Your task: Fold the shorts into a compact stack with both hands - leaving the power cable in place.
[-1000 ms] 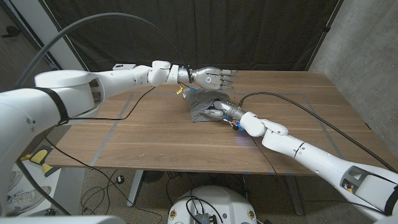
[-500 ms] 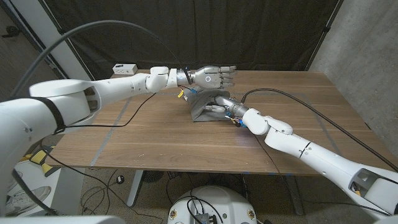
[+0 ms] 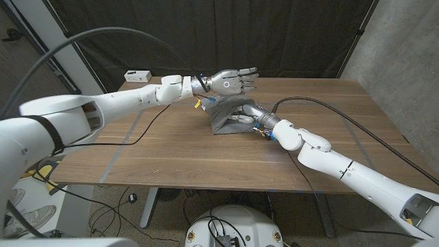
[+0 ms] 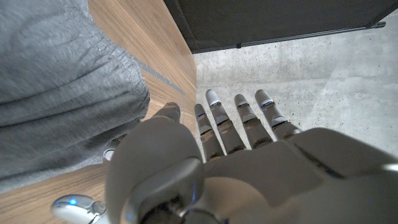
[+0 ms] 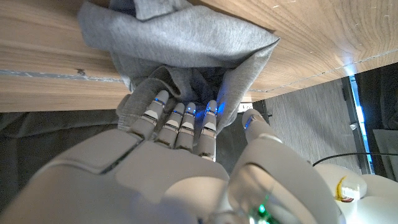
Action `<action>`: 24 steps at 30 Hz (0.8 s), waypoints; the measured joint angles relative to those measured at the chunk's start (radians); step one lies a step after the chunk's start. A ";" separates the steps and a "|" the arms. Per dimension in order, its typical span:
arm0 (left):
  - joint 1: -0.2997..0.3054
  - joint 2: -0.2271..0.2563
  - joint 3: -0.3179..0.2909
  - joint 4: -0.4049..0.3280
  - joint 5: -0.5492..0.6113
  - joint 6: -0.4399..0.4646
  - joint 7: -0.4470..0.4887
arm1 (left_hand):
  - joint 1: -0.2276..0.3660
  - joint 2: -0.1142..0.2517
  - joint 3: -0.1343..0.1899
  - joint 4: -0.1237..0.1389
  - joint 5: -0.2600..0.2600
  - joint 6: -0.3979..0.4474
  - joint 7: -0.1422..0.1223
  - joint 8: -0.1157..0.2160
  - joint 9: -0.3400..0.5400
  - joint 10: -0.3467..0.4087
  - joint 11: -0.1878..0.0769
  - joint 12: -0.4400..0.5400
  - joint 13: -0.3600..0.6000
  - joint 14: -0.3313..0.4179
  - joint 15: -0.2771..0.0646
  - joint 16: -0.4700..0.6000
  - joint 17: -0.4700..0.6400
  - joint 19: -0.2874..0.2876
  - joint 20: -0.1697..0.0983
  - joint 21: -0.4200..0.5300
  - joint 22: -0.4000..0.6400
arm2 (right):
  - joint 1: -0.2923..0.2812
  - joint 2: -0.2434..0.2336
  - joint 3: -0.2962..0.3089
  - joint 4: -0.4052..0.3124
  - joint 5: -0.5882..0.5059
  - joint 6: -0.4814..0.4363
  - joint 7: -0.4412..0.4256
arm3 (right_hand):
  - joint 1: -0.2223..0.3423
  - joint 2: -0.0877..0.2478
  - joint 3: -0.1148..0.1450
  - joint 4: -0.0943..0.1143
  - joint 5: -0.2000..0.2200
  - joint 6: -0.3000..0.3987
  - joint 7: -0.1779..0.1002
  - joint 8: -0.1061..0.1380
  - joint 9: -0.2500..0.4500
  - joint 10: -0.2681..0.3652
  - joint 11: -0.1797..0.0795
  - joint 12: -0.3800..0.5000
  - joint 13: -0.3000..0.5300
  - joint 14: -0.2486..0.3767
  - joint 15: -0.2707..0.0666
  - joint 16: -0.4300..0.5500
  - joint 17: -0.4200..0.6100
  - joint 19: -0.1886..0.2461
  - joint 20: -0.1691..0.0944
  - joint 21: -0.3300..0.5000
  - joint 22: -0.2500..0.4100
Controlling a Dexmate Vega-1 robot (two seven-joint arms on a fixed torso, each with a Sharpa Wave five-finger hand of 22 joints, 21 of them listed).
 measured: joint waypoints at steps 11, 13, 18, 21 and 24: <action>0.061 0.056 -0.092 -0.086 -0.009 -0.010 -0.052 | -0.004 -0.004 0.004 -0.004 0.000 0.008 0.000 -0.004 -0.001 0.000 0.000 0.000 -0.004 0.000 0.000 0.000 -0.001 0.000 0.000 0.000 0.000 | -0.046 -0.037 0.031 -0.082 -0.016 -0.080 -0.015 | 0.000 0.000 0.000 0.000 0.000 0.004 0.004 0.000 0.000 0.005 -0.006 0.000 0.000 0.009 0.002 0.000 0.000 0.009 -0.002 -0.008 0.000; 0.078 0.069 -0.117 -0.108 -0.013 -0.011 -0.063 | -0.004 -0.004 0.004 -0.004 0.000 0.008 0.000 -0.004 -0.001 0.000 0.000 0.000 -0.004 0.000 0.000 0.000 -0.001 0.000 0.000 0.000 0.000 | -0.055 -0.044 0.038 -0.096 -0.021 -0.101 -0.021 | 0.000 0.000 0.003 -0.003 0.000 0.004 0.004 0.000 0.000 0.005 -0.006 0.000 0.000 0.009 0.002 0.000 0.000 0.009 -0.002 -0.008 0.000; 0.106 0.087 -0.157 -0.140 -0.024 -0.012 -0.088 | -0.004 -0.004 0.008 -0.008 0.000 0.011 -0.003 -0.004 -0.001 0.005 -0.005 0.000 -0.005 0.000 0.000 0.000 -0.001 0.000 0.000 0.000 0.000 | -0.075 -0.058 0.052 -0.125 -0.025 -0.132 -0.032 | 0.000 0.000 0.004 -0.004 0.000 0.004 0.004 0.000 0.000 0.005 -0.006 0.000 0.000 0.009 0.002 0.000 0.000 0.009 -0.002 -0.008 0.000; 0.121 0.097 -0.179 -0.156 -0.031 -0.012 -0.102 | -0.008 -0.008 0.006 -0.010 0.000 0.011 -0.003 -0.004 -0.001 0.005 -0.005 0.000 -0.009 0.000 0.000 0.000 -0.004 0.000 0.000 -0.005 0.000 | -0.088 -0.065 0.061 -0.142 -0.029 -0.147 -0.041 | 0.000 0.000 0.004 -0.004 0.000 0.004 0.004 0.000 0.000 0.009 -0.002 0.000 0.000 0.009 0.002 0.000 0.000 0.009 -0.002 -0.008 0.000; 0.146 0.110 -0.212 -0.181 -0.039 -0.011 -0.117 | -0.008 -0.008 0.004 -0.012 0.000 0.011 -0.003 -0.004 -0.001 0.005 -0.005 0.000 -0.009 0.000 0.000 0.000 -0.006 0.000 0.000 -0.005 0.000 | -0.101 -0.072 0.071 -0.160 -0.037 -0.173 -0.060 | 0.000 0.000 0.004 -0.004 0.000 0.004 0.004 0.000 0.000 0.011 -0.004 0.000 0.000 0.009 0.002 0.000 0.000 0.009 -0.002 -0.008 0.000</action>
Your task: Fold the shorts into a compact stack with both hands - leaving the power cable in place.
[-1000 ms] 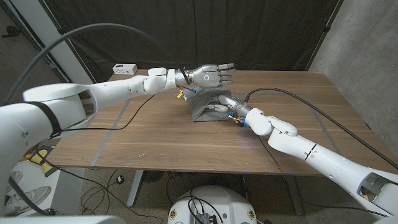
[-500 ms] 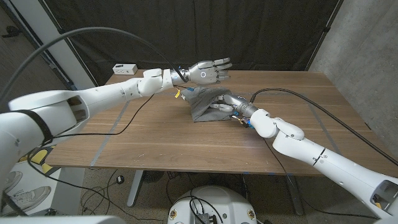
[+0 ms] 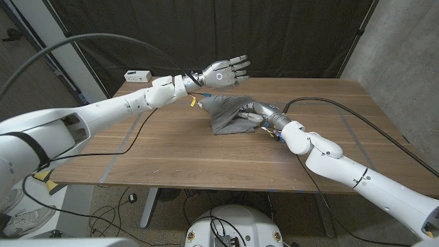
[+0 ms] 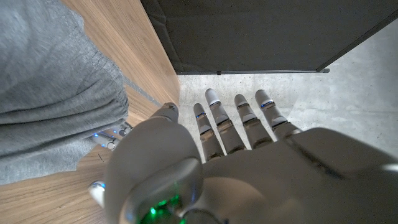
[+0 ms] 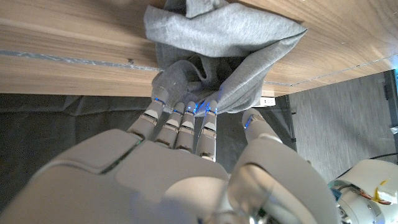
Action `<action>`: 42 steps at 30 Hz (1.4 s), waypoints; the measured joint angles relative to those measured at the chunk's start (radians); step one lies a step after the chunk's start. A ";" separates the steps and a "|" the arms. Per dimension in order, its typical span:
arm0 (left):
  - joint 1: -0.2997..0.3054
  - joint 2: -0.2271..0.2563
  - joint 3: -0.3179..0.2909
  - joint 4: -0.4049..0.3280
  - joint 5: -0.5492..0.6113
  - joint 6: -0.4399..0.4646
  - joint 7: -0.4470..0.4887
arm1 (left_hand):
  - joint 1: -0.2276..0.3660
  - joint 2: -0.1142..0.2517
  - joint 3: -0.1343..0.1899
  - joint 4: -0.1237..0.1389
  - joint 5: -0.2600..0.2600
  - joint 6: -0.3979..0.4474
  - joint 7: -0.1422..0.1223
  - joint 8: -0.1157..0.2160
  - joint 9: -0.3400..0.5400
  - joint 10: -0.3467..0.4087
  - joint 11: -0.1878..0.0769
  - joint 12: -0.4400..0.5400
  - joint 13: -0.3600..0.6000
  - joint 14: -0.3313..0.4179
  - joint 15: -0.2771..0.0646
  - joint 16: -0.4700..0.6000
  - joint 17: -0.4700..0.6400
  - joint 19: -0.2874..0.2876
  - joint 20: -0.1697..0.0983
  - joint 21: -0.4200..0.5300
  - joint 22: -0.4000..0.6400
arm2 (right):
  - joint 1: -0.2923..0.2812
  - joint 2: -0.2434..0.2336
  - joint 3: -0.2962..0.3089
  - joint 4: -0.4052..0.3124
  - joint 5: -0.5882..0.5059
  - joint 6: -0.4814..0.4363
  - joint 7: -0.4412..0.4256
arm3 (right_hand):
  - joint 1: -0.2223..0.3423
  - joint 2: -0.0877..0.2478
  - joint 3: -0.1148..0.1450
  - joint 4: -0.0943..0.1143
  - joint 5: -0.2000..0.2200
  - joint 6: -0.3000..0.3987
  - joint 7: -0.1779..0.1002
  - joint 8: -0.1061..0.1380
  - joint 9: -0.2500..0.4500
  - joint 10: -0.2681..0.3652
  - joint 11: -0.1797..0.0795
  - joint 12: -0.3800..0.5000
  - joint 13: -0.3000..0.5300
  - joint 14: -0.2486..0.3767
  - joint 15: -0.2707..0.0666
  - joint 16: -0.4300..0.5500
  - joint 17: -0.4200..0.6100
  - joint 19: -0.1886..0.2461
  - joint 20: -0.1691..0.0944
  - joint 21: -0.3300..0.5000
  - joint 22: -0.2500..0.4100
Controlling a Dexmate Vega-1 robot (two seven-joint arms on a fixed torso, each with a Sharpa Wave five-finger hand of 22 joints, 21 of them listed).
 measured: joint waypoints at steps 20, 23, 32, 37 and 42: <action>0.141 0.062 -0.165 -0.124 -0.057 0.048 -0.104 | -0.011 -0.011 0.000 -0.008 0.000 0.005 -0.005 -0.008 0.000 -0.026 0.000 -0.012 -0.005 0.000 0.000 -0.006 0.000 0.000 0.000 -0.004 0.000 | -0.034 -0.010 0.040 -0.040 -0.022 -0.030 -0.090 | 0.000 0.000 0.004 -0.004 0.000 0.005 0.005 0.004 0.000 0.009 -0.002 0.000 0.000 0.011 0.000 0.000 0.000 0.007 0.000 -0.008 0.000; 0.170 0.071 -0.195 -0.148 -0.076 0.053 -0.124 | -0.016 -0.016 0.000 -0.008 0.000 0.003 -0.003 -0.011 0.000 -0.033 -0.003 -0.019 -0.005 0.000 0.000 -0.006 0.000 0.000 0.000 -0.007 0.000 | -0.034 -0.004 0.048 -0.029 -0.014 -0.015 -0.102 | 0.000 0.000 0.004 -0.004 0.000 0.005 0.005 0.004 0.000 0.009 -0.002 0.000 0.000 0.011 0.000 0.000 0.000 0.011 -0.003 -0.008 0.000; 0.256 0.088 -0.287 -0.216 -0.168 0.071 -0.184 | -0.024 -0.018 0.000 -0.008 0.000 0.001 -0.001 -0.011 0.000 -0.043 0.007 -0.019 -0.012 0.000 0.000 -0.006 0.003 0.000 0.000 -0.007 0.000 | -0.034 0.012 0.068 0.002 0.021 0.032 -0.136 | 0.000 0.000 0.007 -0.007 0.000 0.005 0.005 0.004 0.000 0.009 -0.002 0.000 0.000 0.011 0.000 0.000 0.000 0.011 -0.003 -0.014 0.000; 0.298 0.091 -0.332 -0.246 -0.224 0.079 -0.213 | -0.025 -0.017 0.002 -0.010 0.000 0.001 -0.002 -0.011 0.000 -0.043 0.007 -0.019 -0.014 0.000 0.000 -0.006 0.003 -0.004 0.004 -0.007 0.000 | -0.034 0.023 0.079 0.020 0.047 0.068 -0.159 | 0.000 0.000 0.007 -0.007 0.000 0.005 0.005 0.004 0.000 0.009 -0.002 0.000 0.000 0.011 0.000 0.000 0.000 0.011 -0.003 -0.017 0.000; 0.324 0.090 -0.361 -0.263 -0.283 0.084 -0.237 | -0.025 -0.017 0.004 -0.012 0.000 -0.004 0.004 -0.015 0.000 -0.047 0.011 -0.026 -0.014 -0.007 0.000 -0.009 0.003 -0.008 0.009 -0.011 0.000 | -0.034 0.033 0.091 0.036 0.068 0.093 -0.174 | 0.000 0.000 0.007 -0.007 0.000 0.005 0.005 0.004 0.000 0.009 -0.002 0.000 0.000 0.011 0.000 0.000 0.000 0.011 -0.003 -0.017 0.000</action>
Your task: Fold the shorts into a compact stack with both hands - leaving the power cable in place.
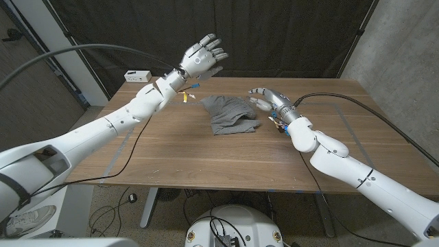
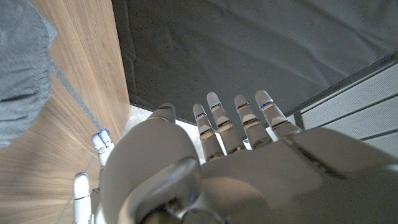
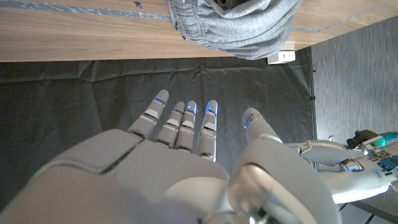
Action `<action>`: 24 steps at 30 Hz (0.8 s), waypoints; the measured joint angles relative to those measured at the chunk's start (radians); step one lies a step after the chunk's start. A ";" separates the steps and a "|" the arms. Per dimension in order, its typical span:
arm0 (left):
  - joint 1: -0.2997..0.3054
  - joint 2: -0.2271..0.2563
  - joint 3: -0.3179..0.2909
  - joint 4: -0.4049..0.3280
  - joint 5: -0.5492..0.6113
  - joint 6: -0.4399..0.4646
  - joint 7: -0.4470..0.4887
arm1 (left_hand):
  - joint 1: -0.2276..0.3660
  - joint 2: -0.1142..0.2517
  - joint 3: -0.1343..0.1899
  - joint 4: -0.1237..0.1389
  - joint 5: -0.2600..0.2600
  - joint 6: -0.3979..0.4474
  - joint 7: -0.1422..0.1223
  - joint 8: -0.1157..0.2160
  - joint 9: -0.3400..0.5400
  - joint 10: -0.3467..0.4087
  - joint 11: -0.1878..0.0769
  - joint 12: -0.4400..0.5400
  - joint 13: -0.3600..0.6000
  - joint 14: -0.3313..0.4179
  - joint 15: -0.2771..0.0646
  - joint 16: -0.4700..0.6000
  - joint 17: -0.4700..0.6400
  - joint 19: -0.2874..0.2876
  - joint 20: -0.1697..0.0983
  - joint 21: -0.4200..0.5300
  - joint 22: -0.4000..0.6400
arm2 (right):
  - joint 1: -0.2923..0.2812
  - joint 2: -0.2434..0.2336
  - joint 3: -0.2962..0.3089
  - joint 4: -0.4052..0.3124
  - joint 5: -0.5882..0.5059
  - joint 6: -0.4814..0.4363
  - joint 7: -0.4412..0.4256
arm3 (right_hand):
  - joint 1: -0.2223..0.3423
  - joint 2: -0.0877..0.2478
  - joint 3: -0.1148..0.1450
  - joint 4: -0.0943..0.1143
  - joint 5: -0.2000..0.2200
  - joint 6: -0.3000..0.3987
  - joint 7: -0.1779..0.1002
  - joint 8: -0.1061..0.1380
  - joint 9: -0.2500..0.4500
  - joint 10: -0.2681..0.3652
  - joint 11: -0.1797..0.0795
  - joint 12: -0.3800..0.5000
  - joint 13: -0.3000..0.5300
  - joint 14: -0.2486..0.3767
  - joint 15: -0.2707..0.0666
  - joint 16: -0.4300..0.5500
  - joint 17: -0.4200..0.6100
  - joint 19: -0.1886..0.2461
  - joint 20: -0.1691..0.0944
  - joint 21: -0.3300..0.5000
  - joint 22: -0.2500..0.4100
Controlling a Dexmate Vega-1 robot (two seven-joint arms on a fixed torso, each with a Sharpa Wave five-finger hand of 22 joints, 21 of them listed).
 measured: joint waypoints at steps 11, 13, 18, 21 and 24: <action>0.085 -0.023 -0.092 -0.046 -0.161 0.013 -0.042 | -0.012 0.004 0.000 0.000 0.000 -0.013 0.013 0.000 0.000 -0.014 0.007 -0.002 -0.005 -0.004 0.004 -0.001 0.000 -0.006 0.012 -0.004 0.000 | -0.014 0.024 0.033 0.041 0.071 0.084 -0.047 | -0.003 -0.003 -0.004 -0.003 0.000 0.000 0.000 0.000 0.000 0.000 0.000 0.000 0.000 0.000 0.000 0.000 0.002 0.000 0.000 -0.004 0.000; 0.104 -0.030 -0.112 -0.055 -0.189 0.015 -0.046 | -0.012 0.004 0.000 0.000 0.000 -0.015 0.015 0.000 0.000 -0.019 0.012 -0.005 -0.005 -0.004 0.004 -0.001 0.000 -0.008 0.014 -0.007 0.000 | -0.016 0.026 0.037 0.046 0.086 0.099 -0.055 | -0.003 -0.003 -0.004 -0.004 0.000 0.000 0.000 0.000 0.000 0.000 0.000 0.000 0.000 0.000 0.000 0.000 0.002 0.000 0.000 -0.008 0.000; 0.125 -0.036 -0.134 -0.067 -0.252 0.016 -0.061 | -0.017 0.009 0.004 -0.004 0.000 -0.031 0.030 -0.005 0.000 -0.029 0.021 -0.005 -0.009 -0.013 0.002 0.000 0.000 -0.015 0.021 -0.010 0.000 | -0.023 0.035 0.051 0.062 0.111 0.130 -0.068 | -0.003 -0.003 -0.004 -0.003 0.000 0.000 0.000 0.000 0.000 0.000 0.000 0.000 0.000 0.000 0.000 0.000 0.002 0.000 0.000 -0.008 0.000; 0.151 -0.041 -0.163 -0.084 -0.308 0.017 -0.076 | -0.017 0.009 0.004 -0.004 0.000 -0.043 0.042 -0.007 0.000 -0.040 0.026 -0.005 -0.009 -0.020 -0.002 0.000 0.000 -0.020 0.026 -0.011 0.000 | -0.027 0.042 0.059 0.074 0.136 0.162 -0.079 | -0.003 -0.003 -0.004 -0.003 0.000 0.000 0.000 0.000 0.000 0.000 0.000 0.000 0.000 0.000 0.000 0.000 0.002 0.000 0.000 -0.011 0.000; 0.169 -0.045 -0.183 -0.096 -0.361 0.018 -0.090 | -0.025 0.009 0.004 -0.004 0.000 -0.050 0.050 -0.008 0.000 -0.043 0.029 -0.005 -0.009 -0.020 -0.002 0.000 0.000 -0.020 0.027 -0.011 0.000 | -0.029 0.049 0.066 0.086 0.150 0.180 -0.086 | -0.003 -0.003 -0.004 -0.003 0.000 0.000 0.000 0.000 0.000 0.000 0.000 0.000 0.000 0.000 0.000 0.000 0.002 0.000 0.000 -0.011 0.000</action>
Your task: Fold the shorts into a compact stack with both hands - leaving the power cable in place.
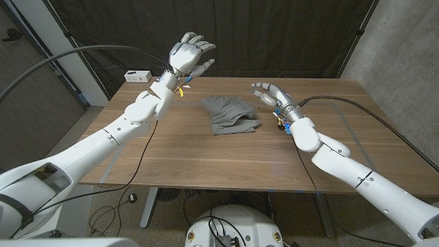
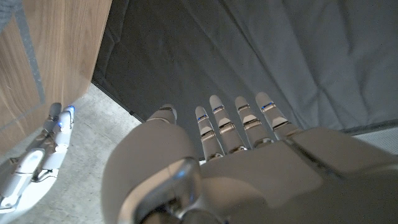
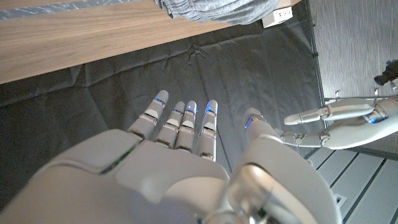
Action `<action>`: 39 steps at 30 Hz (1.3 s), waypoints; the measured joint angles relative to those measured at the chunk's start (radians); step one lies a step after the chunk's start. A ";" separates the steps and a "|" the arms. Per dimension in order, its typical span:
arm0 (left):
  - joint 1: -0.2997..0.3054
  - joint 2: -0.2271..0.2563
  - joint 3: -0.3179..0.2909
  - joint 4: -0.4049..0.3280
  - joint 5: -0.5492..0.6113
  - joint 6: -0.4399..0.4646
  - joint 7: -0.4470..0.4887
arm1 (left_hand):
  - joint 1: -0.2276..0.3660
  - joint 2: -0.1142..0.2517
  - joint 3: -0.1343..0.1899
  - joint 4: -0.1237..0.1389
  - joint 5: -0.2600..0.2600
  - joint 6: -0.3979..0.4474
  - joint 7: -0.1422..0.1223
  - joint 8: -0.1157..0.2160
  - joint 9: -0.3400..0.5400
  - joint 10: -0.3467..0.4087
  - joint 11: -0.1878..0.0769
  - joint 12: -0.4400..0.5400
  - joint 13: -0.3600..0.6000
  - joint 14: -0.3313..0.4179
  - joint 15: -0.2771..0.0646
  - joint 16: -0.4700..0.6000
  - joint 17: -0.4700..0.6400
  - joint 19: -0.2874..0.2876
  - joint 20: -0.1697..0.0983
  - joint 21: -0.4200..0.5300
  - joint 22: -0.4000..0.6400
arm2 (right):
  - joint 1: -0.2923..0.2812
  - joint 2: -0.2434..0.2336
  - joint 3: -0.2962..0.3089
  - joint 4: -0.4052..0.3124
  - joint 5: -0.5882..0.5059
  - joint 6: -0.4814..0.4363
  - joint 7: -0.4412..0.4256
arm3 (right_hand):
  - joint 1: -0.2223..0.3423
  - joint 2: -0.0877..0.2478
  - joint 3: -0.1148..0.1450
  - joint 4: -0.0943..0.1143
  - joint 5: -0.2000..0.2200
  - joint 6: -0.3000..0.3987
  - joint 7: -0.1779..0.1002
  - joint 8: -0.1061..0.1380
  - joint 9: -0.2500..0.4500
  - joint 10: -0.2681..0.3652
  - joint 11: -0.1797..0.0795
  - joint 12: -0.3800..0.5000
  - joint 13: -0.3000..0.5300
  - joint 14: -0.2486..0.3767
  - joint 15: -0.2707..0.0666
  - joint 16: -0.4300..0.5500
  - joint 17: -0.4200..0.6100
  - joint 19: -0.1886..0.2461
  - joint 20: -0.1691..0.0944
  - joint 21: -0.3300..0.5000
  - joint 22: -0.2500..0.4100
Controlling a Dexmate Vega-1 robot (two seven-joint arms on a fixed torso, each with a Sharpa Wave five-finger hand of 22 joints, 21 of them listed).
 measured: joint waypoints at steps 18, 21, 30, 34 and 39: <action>0.104 -0.041 -0.138 -0.068 -0.356 -0.011 -0.082 | -0.005 -0.005 0.010 -0.010 0.000 -0.068 0.049 -0.007 0.000 -0.065 0.033 -0.015 -0.009 -0.037 0.002 -0.004 0.000 -0.012 0.023 -0.011 0.000 | -0.017 0.034 0.032 0.055 0.098 0.126 -0.025 | -0.005 0.005 -0.004 -0.004 0.000 0.000 0.000 -0.004 0.000 -0.004 0.004 -0.005 0.000 -0.010 0.005 0.000 0.000 0.000 0.000 -0.008 0.000; 0.119 -0.050 -0.161 -0.076 -0.420 -0.015 -0.096 | -0.005 -0.005 0.012 -0.012 0.000 -0.087 0.051 -0.011 0.000 -0.076 0.035 -0.023 -0.014 -0.037 0.002 -0.004 0.000 -0.009 0.027 -0.012 0.000 | -0.020 0.039 0.035 0.062 0.111 0.144 -0.027 | -0.005 0.005 -0.004 -0.004 -0.003 -0.004 -0.004 -0.004 0.000 -0.013 0.006 -0.008 0.000 -0.013 0.005 -0.007 0.001 0.000 0.000 -0.008 0.000; 0.155 -0.067 -0.216 -0.090 -0.564 -0.022 -0.129 | -0.005 -0.005 0.016 -0.023 0.000 -0.129 0.064 -0.011 -0.005 -0.118 0.047 -0.025 -0.026 -0.074 0.001 -0.011 0.000 -0.007 0.029 -0.012 0.002 | -0.027 0.055 0.044 0.083 0.143 0.182 -0.032 | -0.011 0.007 -0.012 -0.006 -0.004 -0.025 -0.004 -0.009 0.000 -0.029 0.007 -0.012 0.000 -0.024 0.016 -0.007 0.005 0.000 0.000 -0.015 0.003; 0.169 -0.072 -0.240 -0.094 -0.604 -0.024 -0.140 | -0.005 -0.005 0.016 -0.031 0.000 -0.156 0.073 -0.011 -0.008 -0.139 0.057 -0.030 -0.032 -0.102 0.005 -0.015 -0.003 -0.012 0.034 -0.013 0.002 | -0.027 0.055 0.044 0.083 0.156 0.196 -0.032 | -0.016 0.003 -0.013 -0.005 -0.004 -0.038 -0.002 -0.009 0.000 -0.033 0.011 -0.012 0.000 -0.029 0.011 -0.007 0.005 0.000 0.000 -0.021 0.003; 0.184 -0.080 -0.268 -0.095 -0.757 -0.034 -0.183 | -0.009 -0.009 0.016 -0.039 0.000 -0.192 0.077 -0.011 -0.010 -0.168 0.067 -0.030 -0.044 -0.133 0.015 -0.019 -0.003 -0.028 0.041 -0.023 0.002 | -0.031 0.068 0.048 0.096 0.176 0.216 -0.030 | -0.020 -0.001 -0.016 -0.002 -0.004 -0.049 0.000 -0.009 0.000 -0.049 0.006 -0.016 0.000 -0.036 0.018 -0.007 0.005 0.000 0.000 -0.026 0.003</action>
